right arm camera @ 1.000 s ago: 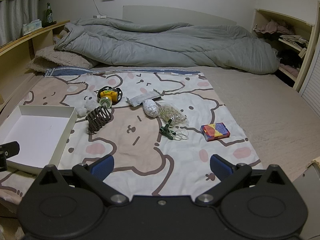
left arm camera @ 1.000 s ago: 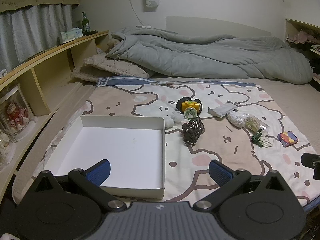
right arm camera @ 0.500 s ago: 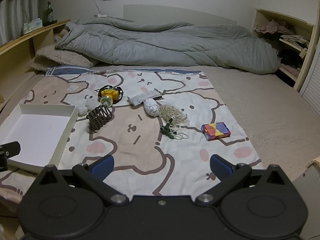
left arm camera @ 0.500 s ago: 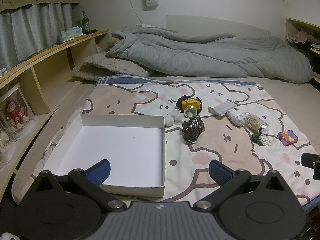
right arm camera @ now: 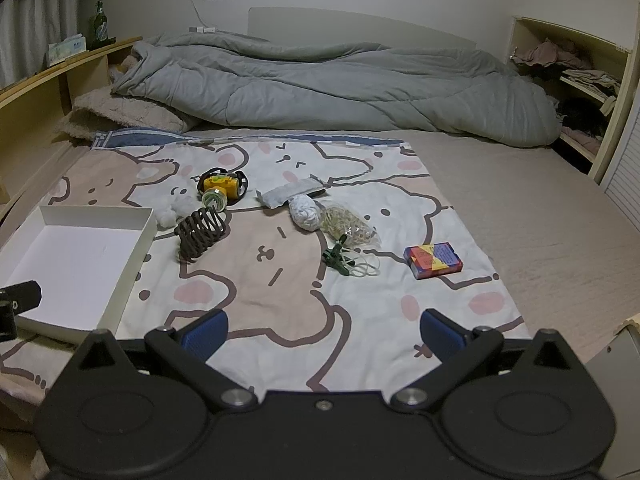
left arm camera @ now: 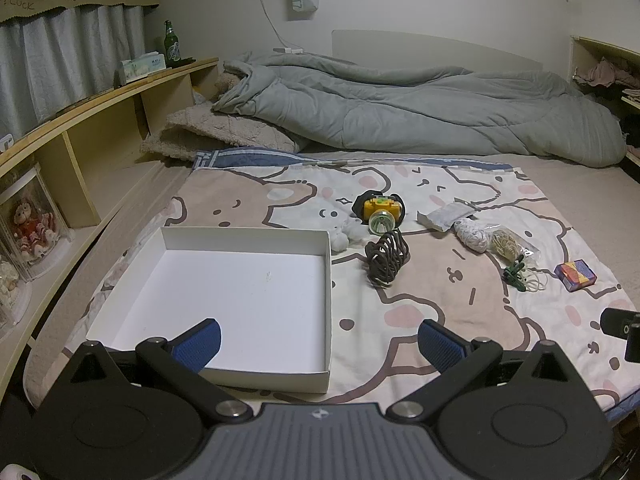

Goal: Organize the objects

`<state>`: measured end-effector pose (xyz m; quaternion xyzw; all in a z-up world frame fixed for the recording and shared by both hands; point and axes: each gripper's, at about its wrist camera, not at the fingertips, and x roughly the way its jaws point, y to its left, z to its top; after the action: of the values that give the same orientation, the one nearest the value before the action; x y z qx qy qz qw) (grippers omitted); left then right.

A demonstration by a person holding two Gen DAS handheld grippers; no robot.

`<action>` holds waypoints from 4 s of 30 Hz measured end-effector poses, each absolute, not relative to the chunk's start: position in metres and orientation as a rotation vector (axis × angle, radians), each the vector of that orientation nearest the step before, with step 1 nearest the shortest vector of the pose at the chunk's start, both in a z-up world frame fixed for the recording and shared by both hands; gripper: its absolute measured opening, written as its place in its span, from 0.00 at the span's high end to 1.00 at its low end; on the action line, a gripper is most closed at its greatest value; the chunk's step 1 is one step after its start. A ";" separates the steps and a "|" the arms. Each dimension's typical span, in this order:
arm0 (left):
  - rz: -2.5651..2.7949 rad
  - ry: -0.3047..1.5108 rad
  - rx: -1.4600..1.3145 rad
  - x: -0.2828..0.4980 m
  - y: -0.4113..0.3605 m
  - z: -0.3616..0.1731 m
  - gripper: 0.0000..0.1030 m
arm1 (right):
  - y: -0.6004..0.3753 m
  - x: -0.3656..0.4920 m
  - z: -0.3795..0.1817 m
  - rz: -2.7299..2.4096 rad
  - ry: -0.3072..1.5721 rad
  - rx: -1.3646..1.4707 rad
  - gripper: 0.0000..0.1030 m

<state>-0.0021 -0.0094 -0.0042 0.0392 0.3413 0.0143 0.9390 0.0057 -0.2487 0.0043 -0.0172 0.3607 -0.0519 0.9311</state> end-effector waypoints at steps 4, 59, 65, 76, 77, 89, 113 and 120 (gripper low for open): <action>0.029 0.698 0.079 -0.002 -0.009 -0.004 0.00 | -0.248 0.005 0.004 -0.106 0.739 -0.036 0.00; -0.051 0.772 0.055 0.053 -0.025 -0.047 0.00 | -0.265 0.048 -0.046 -0.112 0.812 -0.009 0.00; -0.113 0.767 0.032 0.092 -0.039 -0.064 0.01 | -0.282 0.081 -0.060 -0.128 0.785 0.055 0.00; -0.095 0.822 -0.046 0.170 -0.046 -0.112 0.13 | -0.315 0.145 -0.099 -0.126 0.726 0.095 0.05; -0.095 0.828 -0.058 0.175 -0.045 -0.115 0.14 | -0.318 0.152 -0.103 -0.122 0.726 0.094 0.07; -0.096 0.846 -0.131 0.217 -0.036 -0.127 0.40 | -0.345 0.227 -0.142 -0.027 0.788 0.033 0.22; -0.170 0.931 -0.146 0.243 -0.052 -0.148 0.96 | -0.338 0.223 -0.150 0.061 0.858 0.158 0.98; -0.236 0.951 -0.103 0.199 -0.054 -0.146 0.96 | -0.338 0.198 -0.137 0.064 0.876 0.217 0.98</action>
<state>0.1993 -0.0538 -0.1460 -0.0497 0.4563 -0.1132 0.8812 0.1984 -0.3376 -0.1371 0.1046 0.4232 0.0308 0.8994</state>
